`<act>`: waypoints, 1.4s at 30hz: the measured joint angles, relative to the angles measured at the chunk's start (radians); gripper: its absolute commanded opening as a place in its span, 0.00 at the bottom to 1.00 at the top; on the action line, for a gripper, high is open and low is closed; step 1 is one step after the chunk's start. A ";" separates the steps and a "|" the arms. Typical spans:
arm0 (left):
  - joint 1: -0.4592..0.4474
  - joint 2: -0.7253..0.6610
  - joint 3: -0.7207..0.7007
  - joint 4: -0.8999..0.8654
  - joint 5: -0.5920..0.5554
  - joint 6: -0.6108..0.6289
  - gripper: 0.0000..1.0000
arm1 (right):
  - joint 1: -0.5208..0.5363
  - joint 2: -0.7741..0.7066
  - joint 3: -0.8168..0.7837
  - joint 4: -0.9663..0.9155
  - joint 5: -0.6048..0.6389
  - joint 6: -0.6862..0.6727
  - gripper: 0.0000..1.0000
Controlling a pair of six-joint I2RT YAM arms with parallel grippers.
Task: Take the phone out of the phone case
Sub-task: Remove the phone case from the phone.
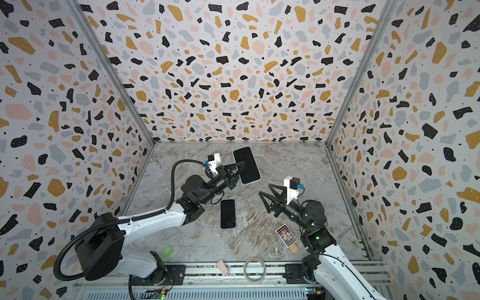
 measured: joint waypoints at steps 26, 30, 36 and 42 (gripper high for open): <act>0.000 0.069 0.034 0.122 0.162 0.085 0.00 | -0.105 0.278 -0.065 0.739 -0.282 0.627 0.58; -0.006 0.080 0.033 0.136 0.162 0.088 0.00 | -0.093 0.320 -0.060 0.779 -0.279 0.640 0.57; -0.016 0.095 0.033 0.148 0.162 0.088 0.00 | -0.080 0.331 -0.032 0.803 -0.276 0.640 0.46; -0.022 0.095 0.031 0.174 0.162 0.087 0.00 | -0.074 0.341 -0.032 0.812 -0.272 0.643 0.30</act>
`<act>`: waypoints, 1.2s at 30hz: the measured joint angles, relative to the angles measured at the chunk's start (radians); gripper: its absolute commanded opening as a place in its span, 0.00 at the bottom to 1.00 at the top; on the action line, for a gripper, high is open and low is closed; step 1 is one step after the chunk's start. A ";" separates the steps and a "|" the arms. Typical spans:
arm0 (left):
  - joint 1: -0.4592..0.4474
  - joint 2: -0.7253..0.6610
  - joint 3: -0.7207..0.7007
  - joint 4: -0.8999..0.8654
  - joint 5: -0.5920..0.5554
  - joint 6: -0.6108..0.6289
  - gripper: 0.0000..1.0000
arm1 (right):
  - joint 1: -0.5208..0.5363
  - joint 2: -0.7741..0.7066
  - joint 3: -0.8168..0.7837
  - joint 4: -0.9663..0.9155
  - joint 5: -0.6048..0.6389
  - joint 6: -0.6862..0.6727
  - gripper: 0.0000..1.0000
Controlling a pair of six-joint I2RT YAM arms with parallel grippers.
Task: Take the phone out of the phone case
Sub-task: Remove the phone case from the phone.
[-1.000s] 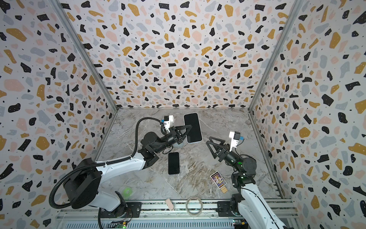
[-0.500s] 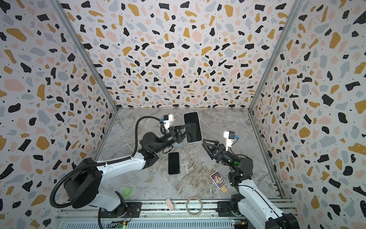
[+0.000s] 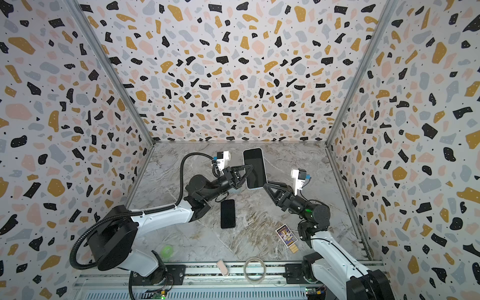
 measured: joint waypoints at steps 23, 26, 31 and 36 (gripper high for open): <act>0.002 0.076 -0.003 0.195 0.020 -0.093 0.00 | -0.004 0.035 -0.002 0.068 -0.032 0.011 0.04; 0.006 0.079 -0.002 0.196 0.026 -0.113 0.00 | -0.005 0.054 -0.002 0.094 -0.042 -0.003 0.06; 0.009 0.081 -0.001 0.192 0.034 -0.124 0.00 | -0.009 0.064 -0.002 0.106 -0.058 -0.031 0.12; 0.011 0.080 0.000 0.185 0.050 -0.127 0.00 | -0.010 0.054 -0.006 0.104 -0.069 -0.062 0.14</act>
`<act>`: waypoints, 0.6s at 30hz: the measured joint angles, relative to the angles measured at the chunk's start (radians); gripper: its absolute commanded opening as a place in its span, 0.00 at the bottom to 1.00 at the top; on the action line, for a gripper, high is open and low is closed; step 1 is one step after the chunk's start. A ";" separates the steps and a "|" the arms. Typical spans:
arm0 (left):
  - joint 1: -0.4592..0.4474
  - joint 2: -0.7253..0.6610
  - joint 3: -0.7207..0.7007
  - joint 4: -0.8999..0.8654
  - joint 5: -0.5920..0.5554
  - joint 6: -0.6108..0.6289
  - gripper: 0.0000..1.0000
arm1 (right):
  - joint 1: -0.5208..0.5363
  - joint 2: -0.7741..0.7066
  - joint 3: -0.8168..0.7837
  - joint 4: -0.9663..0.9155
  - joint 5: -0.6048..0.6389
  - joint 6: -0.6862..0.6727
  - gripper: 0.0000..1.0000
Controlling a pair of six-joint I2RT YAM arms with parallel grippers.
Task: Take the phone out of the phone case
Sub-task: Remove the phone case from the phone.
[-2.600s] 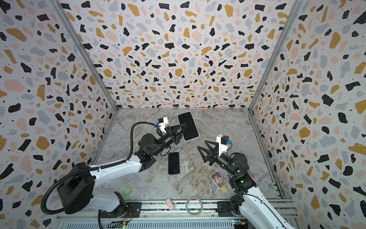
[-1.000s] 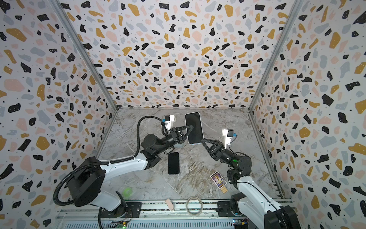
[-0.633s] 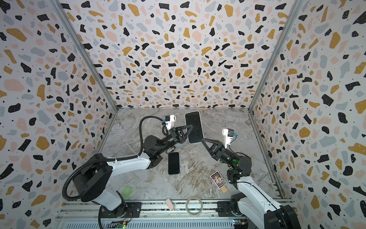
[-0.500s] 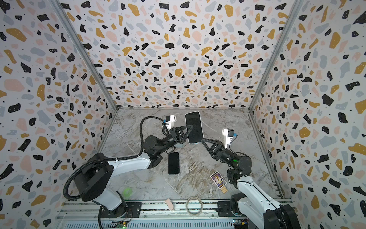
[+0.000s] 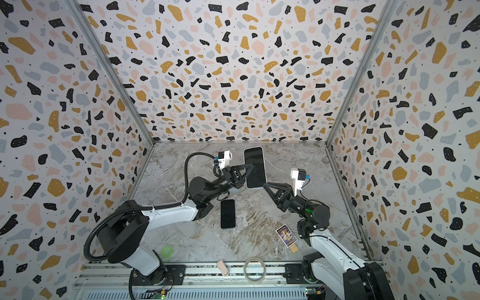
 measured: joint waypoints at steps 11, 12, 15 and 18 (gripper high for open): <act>0.003 0.000 0.033 -0.044 0.042 -0.014 0.00 | -0.008 -0.016 -0.005 0.001 -0.019 -0.061 0.16; 0.003 0.000 0.033 -0.045 0.043 -0.019 0.00 | -0.008 -0.017 -0.005 0.001 -0.022 -0.065 0.17; 0.004 0.000 0.033 -0.051 0.048 -0.042 0.00 | -0.008 -0.016 -0.006 0.007 -0.034 -0.087 0.18; 0.004 0.000 0.033 -0.056 0.055 -0.061 0.00 | -0.008 -0.016 -0.006 0.012 -0.051 -0.109 0.19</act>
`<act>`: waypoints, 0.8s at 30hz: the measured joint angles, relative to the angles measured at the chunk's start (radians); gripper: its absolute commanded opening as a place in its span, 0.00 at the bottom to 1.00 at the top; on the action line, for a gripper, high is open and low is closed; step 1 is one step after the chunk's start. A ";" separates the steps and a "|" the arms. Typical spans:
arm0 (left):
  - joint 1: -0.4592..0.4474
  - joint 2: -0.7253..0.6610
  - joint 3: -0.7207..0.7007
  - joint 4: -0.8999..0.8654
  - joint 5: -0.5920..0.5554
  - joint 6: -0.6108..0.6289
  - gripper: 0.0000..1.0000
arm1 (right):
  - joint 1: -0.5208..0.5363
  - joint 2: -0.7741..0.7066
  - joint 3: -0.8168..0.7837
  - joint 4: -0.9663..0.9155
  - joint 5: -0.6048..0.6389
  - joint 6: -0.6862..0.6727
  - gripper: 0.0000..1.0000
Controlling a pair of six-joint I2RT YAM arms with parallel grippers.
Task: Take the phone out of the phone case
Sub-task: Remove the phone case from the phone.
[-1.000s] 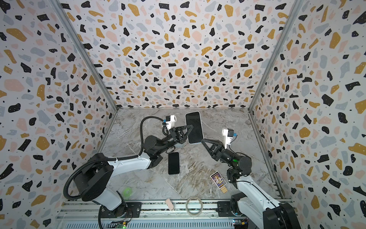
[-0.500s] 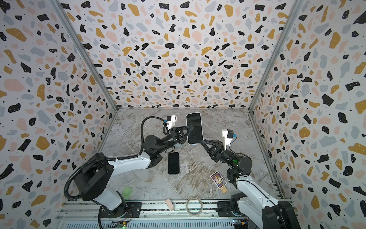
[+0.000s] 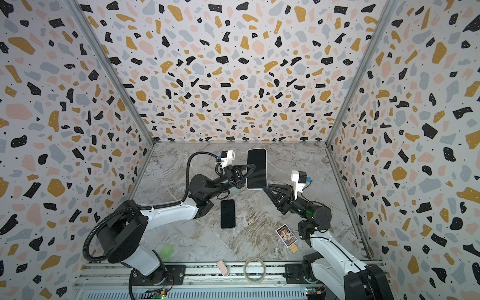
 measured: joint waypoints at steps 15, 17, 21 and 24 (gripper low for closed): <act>-0.004 -0.002 0.032 -0.101 0.027 -0.054 0.00 | 0.004 -0.029 -0.009 -0.069 -0.088 -0.135 0.08; -0.003 -0.005 0.032 -0.119 0.025 -0.048 0.00 | 0.005 -0.029 -0.008 -0.084 -0.093 -0.148 0.07; -0.008 -0.018 0.042 -0.157 0.010 -0.039 0.00 | 0.016 -0.025 -0.007 -0.153 -0.105 -0.188 0.05; -0.015 -0.031 0.046 -0.174 0.006 -0.019 0.00 | 0.014 -0.020 0.007 -0.223 -0.088 -0.210 0.05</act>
